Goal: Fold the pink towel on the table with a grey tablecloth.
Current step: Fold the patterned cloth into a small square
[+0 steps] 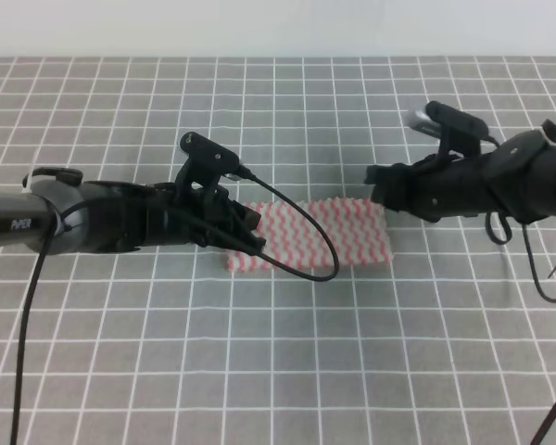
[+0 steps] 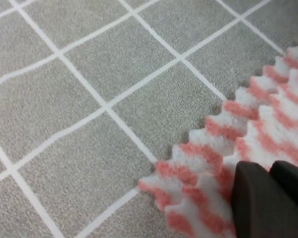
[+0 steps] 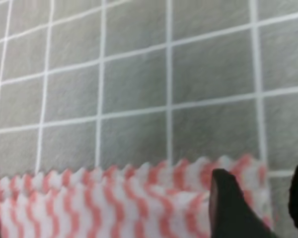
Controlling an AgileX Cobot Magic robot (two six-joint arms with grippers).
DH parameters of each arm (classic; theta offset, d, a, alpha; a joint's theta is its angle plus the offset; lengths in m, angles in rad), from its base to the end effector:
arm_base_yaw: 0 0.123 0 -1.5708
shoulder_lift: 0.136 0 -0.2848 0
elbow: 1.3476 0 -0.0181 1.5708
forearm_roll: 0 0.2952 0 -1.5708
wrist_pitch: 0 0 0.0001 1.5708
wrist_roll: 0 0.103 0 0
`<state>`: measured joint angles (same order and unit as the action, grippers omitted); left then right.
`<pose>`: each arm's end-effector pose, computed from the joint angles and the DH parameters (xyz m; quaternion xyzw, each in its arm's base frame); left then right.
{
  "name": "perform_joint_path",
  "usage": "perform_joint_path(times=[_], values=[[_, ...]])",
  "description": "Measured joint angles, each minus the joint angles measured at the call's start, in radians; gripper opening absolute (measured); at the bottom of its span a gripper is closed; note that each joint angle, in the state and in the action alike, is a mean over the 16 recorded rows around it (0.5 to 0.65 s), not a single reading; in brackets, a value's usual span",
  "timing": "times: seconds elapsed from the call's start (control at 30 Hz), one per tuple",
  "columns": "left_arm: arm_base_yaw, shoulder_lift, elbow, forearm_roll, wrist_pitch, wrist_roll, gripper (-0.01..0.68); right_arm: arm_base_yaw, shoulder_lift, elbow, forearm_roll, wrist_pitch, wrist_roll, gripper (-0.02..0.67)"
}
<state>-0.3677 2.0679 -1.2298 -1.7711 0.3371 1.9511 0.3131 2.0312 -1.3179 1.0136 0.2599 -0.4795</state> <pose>0.4287 -0.2010 0.1031 0.3040 0.8399 -0.1898 0.4075 0.4518 0.1700 0.1306 0.0511 0.9141 0.2496 0.3154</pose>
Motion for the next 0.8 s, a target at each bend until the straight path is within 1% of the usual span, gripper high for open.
perform_joint_path(times=[0.1, 0.2, 0.63, 0.7, 0.8], values=[[0.0, 0.0, 0.0, 0.0, -0.003, 0.002, 0.049, -0.007, -0.001, -0.015, 0.004, 0.011, 0.0, 0.251], [0.0, 0.0, 0.0, -0.002, -0.003, 0.004, 0.049, -0.012, -0.003, -0.039, 0.009, 0.038, 0.0, 0.236], [0.0, 0.0, 0.0, -0.002, 0.002, 0.006, 0.049, -0.014, 0.027, -0.135, 0.008, 0.189, 0.0, 0.03], [0.0, 0.001, 0.0, 0.0, 0.002, 0.006, 0.049, -0.014, 0.04, -0.139, 0.004, 0.199, 0.0, 0.005], [0.0, 0.002, 0.0, 0.002, 0.002, 0.006, 0.049, -0.015, 0.057, -0.139, -0.004, 0.2, 0.0, -0.007]])
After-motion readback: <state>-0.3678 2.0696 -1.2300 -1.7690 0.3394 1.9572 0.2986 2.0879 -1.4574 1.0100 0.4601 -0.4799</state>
